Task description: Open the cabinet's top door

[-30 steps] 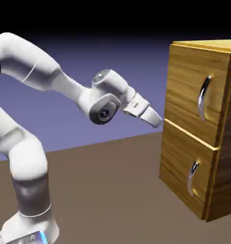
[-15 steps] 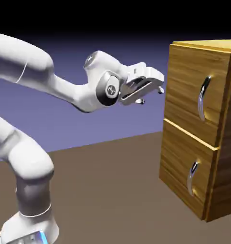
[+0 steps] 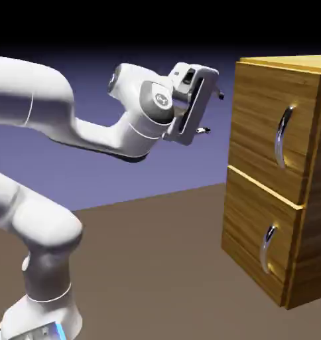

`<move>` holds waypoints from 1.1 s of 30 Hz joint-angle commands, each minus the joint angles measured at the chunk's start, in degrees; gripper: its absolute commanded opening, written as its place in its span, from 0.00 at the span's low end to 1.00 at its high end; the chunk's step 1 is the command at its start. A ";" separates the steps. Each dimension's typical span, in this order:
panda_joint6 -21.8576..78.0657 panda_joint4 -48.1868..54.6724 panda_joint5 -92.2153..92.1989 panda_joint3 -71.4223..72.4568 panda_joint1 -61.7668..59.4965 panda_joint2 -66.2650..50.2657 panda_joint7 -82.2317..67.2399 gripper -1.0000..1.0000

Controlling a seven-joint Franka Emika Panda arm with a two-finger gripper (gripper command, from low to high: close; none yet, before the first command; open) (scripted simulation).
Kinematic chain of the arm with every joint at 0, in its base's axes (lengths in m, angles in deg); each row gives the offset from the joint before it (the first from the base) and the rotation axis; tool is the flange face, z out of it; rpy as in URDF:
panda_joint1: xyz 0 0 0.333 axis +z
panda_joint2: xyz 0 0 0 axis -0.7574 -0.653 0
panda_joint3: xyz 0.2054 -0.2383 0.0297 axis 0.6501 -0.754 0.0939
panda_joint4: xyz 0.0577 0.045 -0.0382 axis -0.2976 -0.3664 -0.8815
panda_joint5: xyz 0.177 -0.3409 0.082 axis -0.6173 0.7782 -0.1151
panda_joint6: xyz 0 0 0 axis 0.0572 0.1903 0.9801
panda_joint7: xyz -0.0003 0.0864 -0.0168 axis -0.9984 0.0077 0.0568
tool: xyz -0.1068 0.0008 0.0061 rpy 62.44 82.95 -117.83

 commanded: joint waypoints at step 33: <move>3.36 14.67 82.24 -33.71 29.28 13.72 -32.51 0.50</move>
